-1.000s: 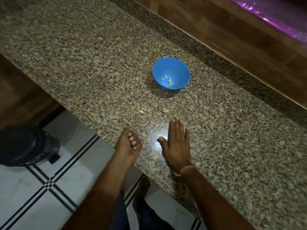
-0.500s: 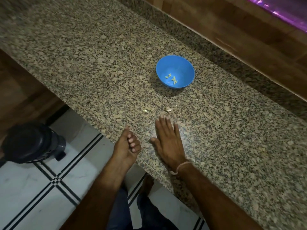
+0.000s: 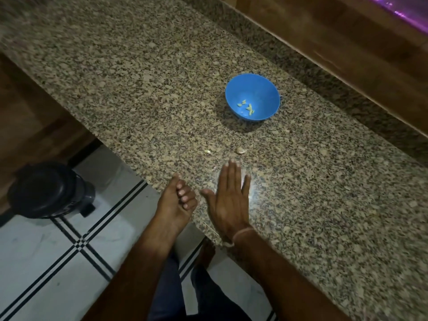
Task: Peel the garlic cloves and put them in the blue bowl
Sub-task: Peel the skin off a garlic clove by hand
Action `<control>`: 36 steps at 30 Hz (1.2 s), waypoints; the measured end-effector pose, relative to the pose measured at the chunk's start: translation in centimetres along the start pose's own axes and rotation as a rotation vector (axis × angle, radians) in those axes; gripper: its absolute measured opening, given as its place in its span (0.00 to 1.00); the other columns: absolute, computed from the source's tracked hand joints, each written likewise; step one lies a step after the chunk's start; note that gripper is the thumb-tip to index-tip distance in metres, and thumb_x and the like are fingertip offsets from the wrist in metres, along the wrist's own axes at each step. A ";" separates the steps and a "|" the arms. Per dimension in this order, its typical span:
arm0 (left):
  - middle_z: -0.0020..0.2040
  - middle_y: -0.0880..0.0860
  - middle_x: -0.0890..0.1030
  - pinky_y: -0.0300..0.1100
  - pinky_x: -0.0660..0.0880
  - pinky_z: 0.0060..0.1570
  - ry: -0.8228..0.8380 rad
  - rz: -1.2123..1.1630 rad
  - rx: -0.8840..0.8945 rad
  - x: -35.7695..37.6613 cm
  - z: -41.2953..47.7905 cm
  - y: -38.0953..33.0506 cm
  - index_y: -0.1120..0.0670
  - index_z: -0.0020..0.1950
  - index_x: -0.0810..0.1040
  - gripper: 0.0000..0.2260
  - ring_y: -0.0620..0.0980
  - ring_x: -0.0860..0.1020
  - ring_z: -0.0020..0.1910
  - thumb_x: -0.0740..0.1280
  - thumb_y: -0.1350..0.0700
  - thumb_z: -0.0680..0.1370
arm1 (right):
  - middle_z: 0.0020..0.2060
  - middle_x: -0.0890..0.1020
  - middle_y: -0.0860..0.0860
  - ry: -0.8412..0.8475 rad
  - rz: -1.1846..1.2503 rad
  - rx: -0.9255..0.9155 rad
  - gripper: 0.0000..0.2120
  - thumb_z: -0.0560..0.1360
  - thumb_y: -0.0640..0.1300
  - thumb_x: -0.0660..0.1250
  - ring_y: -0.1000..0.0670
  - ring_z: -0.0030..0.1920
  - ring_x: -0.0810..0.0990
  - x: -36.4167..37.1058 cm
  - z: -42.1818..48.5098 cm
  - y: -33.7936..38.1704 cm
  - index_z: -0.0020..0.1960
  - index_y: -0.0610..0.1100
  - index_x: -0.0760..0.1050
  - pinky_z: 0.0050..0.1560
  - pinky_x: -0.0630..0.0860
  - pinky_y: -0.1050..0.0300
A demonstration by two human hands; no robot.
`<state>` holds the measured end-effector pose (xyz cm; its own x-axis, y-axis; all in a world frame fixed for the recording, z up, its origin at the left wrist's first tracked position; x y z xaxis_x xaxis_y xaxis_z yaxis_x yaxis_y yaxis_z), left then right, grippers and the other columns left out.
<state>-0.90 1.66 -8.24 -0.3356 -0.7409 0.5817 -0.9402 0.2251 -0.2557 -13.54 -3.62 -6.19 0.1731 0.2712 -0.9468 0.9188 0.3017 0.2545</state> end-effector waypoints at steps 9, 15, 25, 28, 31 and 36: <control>0.23 0.46 0.64 0.35 0.57 0.16 0.006 -0.033 -0.001 -0.4 -0.7 -0.4 0.51 0.30 0.68 0.24 0.42 0.62 0.19 0.59 0.45 0.86 | 0.79 0.71 0.47 -0.185 0.187 -0.327 0.21 0.86 0.45 0.62 0.46 0.78 0.68 -0.4 -0.4 2.5 0.78 0.44 0.71 0.76 0.71 0.49; 0.24 0.47 0.63 0.35 0.57 0.16 0.004 -0.022 -0.005 -0.5 -0.5 -0.2 0.51 0.31 0.68 0.24 0.43 0.62 0.19 0.59 0.44 0.86 | 0.48 0.76 0.52 -0.299 0.176 -0.285 0.08 0.77 0.38 0.74 0.50 0.49 0.71 -2.9 0.1 2.5 0.49 0.46 0.75 0.38 0.62 0.56; 0.24 0.47 0.63 0.35 0.56 0.17 0.034 -0.020 -0.035 -1.0 -1.7 -0.6 0.51 0.31 0.67 0.24 0.43 0.61 0.19 0.58 0.46 0.87 | 0.44 0.79 0.48 -0.059 0.290 -0.014 0.11 0.76 0.31 0.66 0.49 0.44 0.73 -2.4 -0.8 0.7 0.45 0.47 0.73 0.42 0.67 0.56; 0.24 0.47 0.62 0.35 0.56 0.16 0.045 -0.028 -0.030 -1.5 -2.3 -1.4 0.51 0.32 0.66 0.24 0.43 0.60 0.19 0.57 0.47 0.87 | 0.36 0.82 0.49 0.105 0.957 0.283 0.11 0.81 0.32 0.66 0.53 0.37 0.77 -2.2 -1.1 1.9 0.42 0.43 0.77 0.37 0.74 0.65; 0.24 0.47 0.62 0.35 0.56 0.17 0.064 -0.069 -0.006 -2.4 -3.1 -3.4 0.51 0.31 0.66 0.23 0.43 0.61 0.19 0.57 0.48 0.87 | 0.28 0.77 0.48 0.238 1.421 0.445 0.15 0.84 0.32 0.64 0.51 0.30 0.73 -1.0 -1.0 6.9 0.39 0.41 0.75 0.32 0.74 0.62; 0.24 0.47 0.63 0.35 0.55 0.19 0.077 -0.141 0.081 -6.2 -5.3 -10.2 0.51 0.31 0.66 0.23 0.42 0.61 0.19 0.57 0.49 0.87 | 0.25 0.74 0.49 0.383 1.569 0.421 0.19 0.81 0.23 0.58 0.53 0.26 0.69 1.6 0.6 16.0 0.37 0.39 0.74 0.29 0.70 0.64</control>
<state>10.47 7.32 -5.12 -0.2074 -0.7104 0.6726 -0.9714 0.0684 -0.2273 1.63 1.10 -3.75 0.9243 0.2647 0.2749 -0.0150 -0.6945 0.7193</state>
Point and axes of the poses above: each hand's wrist, its own z-axis towards the middle knuckle, its own x-axis out of the palm, y = z × x, the point moved 8 cm from there along z, towards the middle knuckle
